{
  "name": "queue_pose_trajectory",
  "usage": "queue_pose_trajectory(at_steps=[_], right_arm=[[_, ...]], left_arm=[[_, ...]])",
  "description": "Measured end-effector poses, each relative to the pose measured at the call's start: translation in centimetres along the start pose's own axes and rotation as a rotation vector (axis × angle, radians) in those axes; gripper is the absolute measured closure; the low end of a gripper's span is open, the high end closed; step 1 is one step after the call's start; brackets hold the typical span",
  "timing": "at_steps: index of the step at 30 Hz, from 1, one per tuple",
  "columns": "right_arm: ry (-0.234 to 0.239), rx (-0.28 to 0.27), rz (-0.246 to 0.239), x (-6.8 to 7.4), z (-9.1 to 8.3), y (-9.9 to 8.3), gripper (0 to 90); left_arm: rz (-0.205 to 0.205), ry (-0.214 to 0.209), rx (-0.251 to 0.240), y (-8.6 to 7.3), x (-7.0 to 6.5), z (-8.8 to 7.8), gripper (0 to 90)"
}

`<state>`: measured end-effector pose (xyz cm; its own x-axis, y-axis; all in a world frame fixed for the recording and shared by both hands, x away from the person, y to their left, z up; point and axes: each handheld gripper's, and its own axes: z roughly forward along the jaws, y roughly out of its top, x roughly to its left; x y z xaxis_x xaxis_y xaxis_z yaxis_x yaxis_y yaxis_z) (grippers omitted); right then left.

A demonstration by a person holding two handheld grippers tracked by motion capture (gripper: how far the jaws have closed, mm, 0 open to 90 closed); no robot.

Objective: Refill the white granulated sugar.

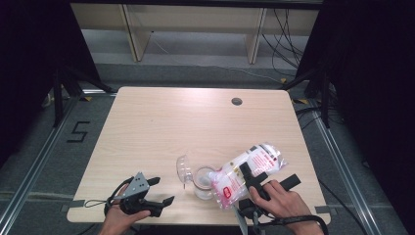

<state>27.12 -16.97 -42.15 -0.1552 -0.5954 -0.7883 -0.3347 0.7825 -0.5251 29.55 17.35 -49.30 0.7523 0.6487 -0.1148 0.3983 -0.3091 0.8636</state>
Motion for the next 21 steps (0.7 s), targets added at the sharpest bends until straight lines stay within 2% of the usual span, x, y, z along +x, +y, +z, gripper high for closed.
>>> queue_pose_trajectory(at_steps=[8, 9, 10, 12, 13, 14, 15, 16, 21], right_arm=[[-0.002, -0.002, 0.003, 0.01, 0.09, -0.09, 61.4], [-0.004, -0.003, 0.009, 0.05, 0.1, -0.1, 61.4], [0.004, 0.007, 0.046, 0.24, 0.01, -0.04, 61.4], [0.004, 0.009, 0.043, 0.24, 0.01, -0.06, 61.5], [-0.004, 0.0, 0.01, 0.07, 0.12, -0.18, 61.5], [0.006, 0.01, 0.04, 0.2, 0.03, -0.1, 61.5], [0.006, 0.01, 0.042, 0.19, 0.0, -0.11, 61.5], [-0.001, 0.0, 0.015, 0.05, 0.06, -0.21, 61.6], [0.0, 0.001, 0.009, -0.01, 0.05, -0.26, 61.7]], left_arm=[[0.0, -0.001, 0.001, 0.0, 0.0, 0.02, 16.6], [-0.009, -0.003, -0.009, -0.02, -0.06, 0.1, 16.6], [-0.008, -0.002, -0.008, -0.01, -0.05, 0.1, 16.7], [-0.01, -0.01, -0.01, -0.04, -0.01, 0.15, 16.6], [-0.004, -0.01, -0.009, -0.05, 0.03, 0.12, 16.6], [-0.001, -0.002, 0.0, -0.01, 0.0, 0.02, 16.6], [-0.001, -0.003, -0.002, -0.01, 0.0, 0.03, 16.6], [0.0, -0.003, -0.002, -0.01, 0.01, 0.03, 16.6], [-0.011, -0.01, -0.014, -0.05, -0.02, 0.19, 16.6]])
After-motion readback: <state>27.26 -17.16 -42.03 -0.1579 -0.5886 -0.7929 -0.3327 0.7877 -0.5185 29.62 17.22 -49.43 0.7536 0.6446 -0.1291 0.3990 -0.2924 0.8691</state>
